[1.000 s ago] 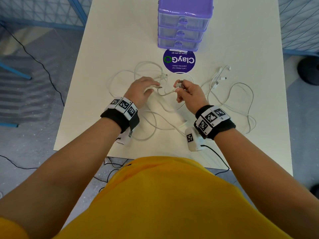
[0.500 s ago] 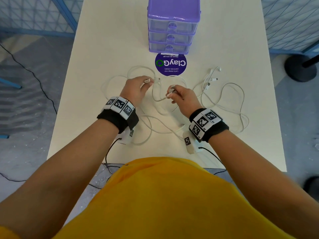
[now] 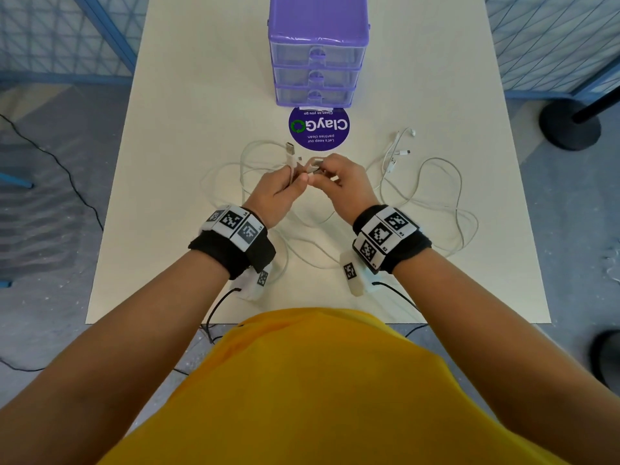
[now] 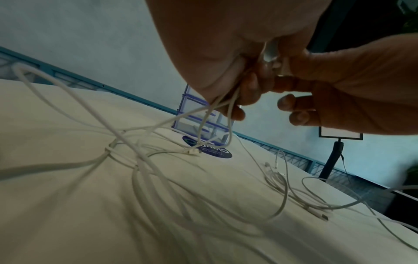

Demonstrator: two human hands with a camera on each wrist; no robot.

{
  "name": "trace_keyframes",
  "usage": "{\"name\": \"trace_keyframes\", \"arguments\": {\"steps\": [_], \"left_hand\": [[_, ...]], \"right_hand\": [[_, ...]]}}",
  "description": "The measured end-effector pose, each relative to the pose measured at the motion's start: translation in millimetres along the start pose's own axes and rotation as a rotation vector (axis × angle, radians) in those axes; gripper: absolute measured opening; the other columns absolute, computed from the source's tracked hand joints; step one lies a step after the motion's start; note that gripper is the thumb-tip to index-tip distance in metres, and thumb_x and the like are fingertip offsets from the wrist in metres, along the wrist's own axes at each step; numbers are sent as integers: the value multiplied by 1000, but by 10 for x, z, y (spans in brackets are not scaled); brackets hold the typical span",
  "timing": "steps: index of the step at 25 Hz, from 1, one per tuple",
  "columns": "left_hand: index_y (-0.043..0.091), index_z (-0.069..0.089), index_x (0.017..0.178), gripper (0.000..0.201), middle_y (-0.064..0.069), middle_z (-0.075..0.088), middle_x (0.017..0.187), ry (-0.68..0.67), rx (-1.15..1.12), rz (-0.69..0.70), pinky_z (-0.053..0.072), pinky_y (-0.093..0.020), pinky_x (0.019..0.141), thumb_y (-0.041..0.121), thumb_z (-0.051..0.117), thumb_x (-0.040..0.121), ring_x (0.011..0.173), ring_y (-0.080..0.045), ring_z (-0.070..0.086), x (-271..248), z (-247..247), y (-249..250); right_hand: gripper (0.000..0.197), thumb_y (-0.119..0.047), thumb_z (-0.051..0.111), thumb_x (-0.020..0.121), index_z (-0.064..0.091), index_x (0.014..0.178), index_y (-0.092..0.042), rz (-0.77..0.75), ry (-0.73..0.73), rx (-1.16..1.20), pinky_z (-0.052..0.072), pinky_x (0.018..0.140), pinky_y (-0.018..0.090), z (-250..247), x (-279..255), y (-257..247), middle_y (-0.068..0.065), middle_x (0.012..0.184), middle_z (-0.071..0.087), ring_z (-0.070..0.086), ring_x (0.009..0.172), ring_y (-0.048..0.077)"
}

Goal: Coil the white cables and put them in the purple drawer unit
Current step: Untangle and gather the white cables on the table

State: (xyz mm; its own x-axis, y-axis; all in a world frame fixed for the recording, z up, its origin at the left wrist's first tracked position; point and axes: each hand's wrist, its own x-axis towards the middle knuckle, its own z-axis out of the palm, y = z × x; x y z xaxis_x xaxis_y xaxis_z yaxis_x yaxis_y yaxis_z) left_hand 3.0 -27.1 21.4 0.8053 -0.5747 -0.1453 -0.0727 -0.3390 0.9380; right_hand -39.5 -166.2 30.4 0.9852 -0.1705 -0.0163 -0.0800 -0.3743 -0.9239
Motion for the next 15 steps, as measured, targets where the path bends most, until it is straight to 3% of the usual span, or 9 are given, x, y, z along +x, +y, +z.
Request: {"name": "trace_keyframes", "arguments": {"steps": [3, 6, 9, 12, 15], "left_hand": [[12, 59, 79, 28, 8, 47, 61, 0, 159, -35, 37, -9, 60, 25, 40, 96, 53, 4, 48, 72, 3, 22], [12, 56, 79, 31, 5, 45, 60, 73, 230, -58, 35, -6, 54, 24, 35, 98, 53, -1, 43, 116, 17, 32], [12, 54, 80, 30, 9, 45, 62, 61, 251, -64, 33, -5, 52, 24, 33, 98, 57, -4, 40, 123, 23, 46], [10, 55, 82, 29, 13, 45, 64, 42, 272, -72, 32, -3, 53, 24, 34, 98, 60, -2, 41, 136, 29, 66], [7, 57, 86, 24, 10, 43, 64, -1, 265, -118, 35, -13, 57, 28, 47, 93, 59, -3, 41, 147, 32, 37]], "right_hand": [[13, -11, 59, 83, 65, 88, -2, 106, -4, -128, 40, 71, 19, -123, -6, 136, 16, 89, 62, 52, 78, 16], [24, -1, 46, 86, 60, 105, -4, 272, -64, -438, 41, 88, 32, -279, 47, 429, 18, 114, 58, 55, 101, 29], [39, 6, 38, 84, 52, 118, -6, 409, -183, -683, 40, 98, 38, -414, 87, 669, 18, 128, 49, 50, 114, 35], [39, 10, 36, 80, 51, 112, -5, 467, -132, -708, 46, 94, 45, -480, 125, 771, 19, 126, 45, 52, 108, 38], [23, 4, 40, 83, 55, 100, -3, 474, -126, -714, 46, 82, 39, -524, 140, 823, 20, 116, 47, 54, 96, 37]]}}
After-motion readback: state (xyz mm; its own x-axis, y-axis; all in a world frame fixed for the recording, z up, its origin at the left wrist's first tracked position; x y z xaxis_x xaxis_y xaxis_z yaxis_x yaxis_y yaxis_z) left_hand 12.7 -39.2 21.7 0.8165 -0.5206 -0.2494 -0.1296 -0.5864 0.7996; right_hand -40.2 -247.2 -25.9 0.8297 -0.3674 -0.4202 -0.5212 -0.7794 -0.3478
